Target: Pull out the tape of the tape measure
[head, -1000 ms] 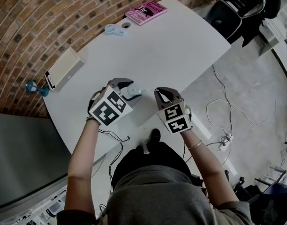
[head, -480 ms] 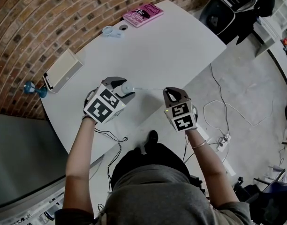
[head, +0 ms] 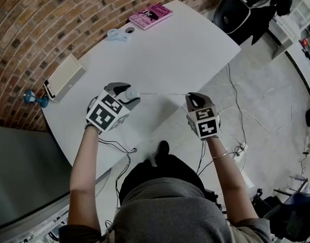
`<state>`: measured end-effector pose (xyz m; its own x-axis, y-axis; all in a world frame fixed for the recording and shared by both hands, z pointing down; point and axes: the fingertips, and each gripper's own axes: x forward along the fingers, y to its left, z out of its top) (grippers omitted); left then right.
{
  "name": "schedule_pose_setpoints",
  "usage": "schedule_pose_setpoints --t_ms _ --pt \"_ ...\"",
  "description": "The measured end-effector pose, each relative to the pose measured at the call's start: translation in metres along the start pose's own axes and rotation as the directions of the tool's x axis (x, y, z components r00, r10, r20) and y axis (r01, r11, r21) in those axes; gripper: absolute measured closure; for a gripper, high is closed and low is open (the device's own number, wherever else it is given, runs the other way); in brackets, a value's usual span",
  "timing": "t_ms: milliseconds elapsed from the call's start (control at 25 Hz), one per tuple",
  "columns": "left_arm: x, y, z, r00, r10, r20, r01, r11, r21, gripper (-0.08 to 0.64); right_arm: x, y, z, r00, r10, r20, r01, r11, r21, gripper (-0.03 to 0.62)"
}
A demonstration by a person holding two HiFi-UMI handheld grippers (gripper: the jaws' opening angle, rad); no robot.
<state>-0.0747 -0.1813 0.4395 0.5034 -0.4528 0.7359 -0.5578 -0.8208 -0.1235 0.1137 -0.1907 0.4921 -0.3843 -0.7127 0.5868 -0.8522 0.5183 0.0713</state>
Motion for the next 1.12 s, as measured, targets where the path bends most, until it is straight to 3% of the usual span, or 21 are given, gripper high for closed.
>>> schedule_pose_setpoints --t_ms 640,800,1120 --pt "0.005 0.010 -0.013 1.000 0.007 -0.015 -0.007 1.000 -0.011 0.325 -0.019 -0.039 -0.030 0.991 -0.115 -0.071 0.114 0.993 -0.011 0.575" --pt "0.005 0.016 -0.020 0.999 0.028 -0.038 -0.028 1.000 -0.002 0.325 -0.025 -0.054 -0.037 0.986 -0.143 -0.082 0.147 0.988 0.048 0.575" --pt "0.004 0.026 -0.029 0.999 0.032 -0.032 -0.033 0.998 -0.049 0.325 -0.034 -0.070 -0.042 0.980 -0.177 -0.093 0.181 0.983 0.036 0.575"
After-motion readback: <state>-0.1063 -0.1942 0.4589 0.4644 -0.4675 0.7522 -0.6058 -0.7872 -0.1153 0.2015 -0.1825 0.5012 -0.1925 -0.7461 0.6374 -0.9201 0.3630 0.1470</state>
